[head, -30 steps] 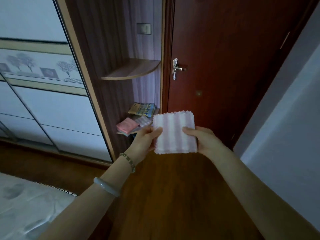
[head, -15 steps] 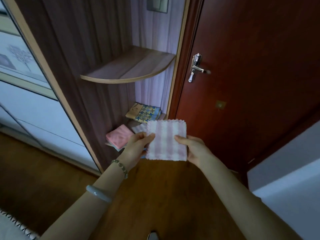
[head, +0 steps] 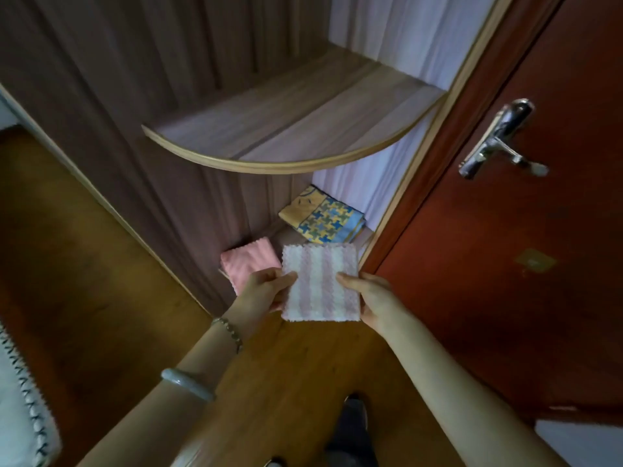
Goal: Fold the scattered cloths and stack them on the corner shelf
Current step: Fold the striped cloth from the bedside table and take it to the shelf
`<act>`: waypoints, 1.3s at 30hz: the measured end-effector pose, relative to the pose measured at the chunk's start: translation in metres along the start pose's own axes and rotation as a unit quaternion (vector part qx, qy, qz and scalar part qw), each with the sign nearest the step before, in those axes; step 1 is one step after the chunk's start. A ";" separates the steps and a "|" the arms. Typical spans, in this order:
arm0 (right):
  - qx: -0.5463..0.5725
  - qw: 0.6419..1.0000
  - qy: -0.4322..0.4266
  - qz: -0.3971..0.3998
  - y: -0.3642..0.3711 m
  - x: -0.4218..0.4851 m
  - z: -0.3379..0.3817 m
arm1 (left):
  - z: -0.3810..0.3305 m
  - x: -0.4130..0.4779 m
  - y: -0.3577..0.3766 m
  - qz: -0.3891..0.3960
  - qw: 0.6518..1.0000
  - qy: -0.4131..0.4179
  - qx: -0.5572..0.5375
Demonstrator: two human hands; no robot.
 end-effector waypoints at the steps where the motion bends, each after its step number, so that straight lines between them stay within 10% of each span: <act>1: -0.011 1.000 0.009 0.010 -0.002 0.015 0.005 | 0.004 0.009 0.001 -0.016 1.000 -0.003 -0.002; 11: -0.118 0.989 0.074 0.059 -0.030 0.161 0.041 | 0.075 0.109 0.021 -0.134 0.990 -0.037 0.016; 20: -0.301 0.949 -0.092 -0.005 -0.025 0.338 0.032 | 0.159 0.225 -0.014 -0.185 0.976 0.011 0.116; 30: -0.479 0.830 -0.287 -0.022 -0.019 0.419 0.017 | 0.227 0.282 -0.030 -0.211 0.873 0.125 0.422; 39: -0.470 0.838 -0.276 0.008 -0.021 0.418 0.024 | 0.231 0.272 -0.026 -0.236 0.820 0.270 0.445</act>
Point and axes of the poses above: each hand's wrist, its own x-axis towards the middle knuckle, its own y-axis out of the palm, z = x × y, the point moved 3 cm from there along x, towards the middle knuckle, and after that the axes turned 12 degrees about y, right-handed, at the moved point
